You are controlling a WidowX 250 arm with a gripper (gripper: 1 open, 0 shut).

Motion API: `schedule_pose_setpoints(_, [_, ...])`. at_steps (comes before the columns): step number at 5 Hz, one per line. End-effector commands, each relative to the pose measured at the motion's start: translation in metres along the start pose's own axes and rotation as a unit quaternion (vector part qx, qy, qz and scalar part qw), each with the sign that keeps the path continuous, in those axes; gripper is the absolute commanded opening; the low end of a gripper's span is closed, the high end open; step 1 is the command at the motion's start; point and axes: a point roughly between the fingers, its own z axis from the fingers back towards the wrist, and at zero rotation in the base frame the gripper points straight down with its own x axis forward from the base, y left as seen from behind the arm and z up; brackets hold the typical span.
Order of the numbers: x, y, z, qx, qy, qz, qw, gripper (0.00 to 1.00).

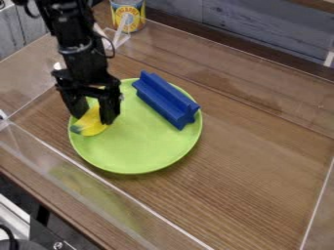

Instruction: Remove the banana from inside the green plate and put it on the table

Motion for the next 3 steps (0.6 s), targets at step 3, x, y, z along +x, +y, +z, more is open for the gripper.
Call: schedule_pose_setpoints(3, [0.022, -0.010, 0.014, 0.006, -0.017, -0.005, 0.9998, 0.00])
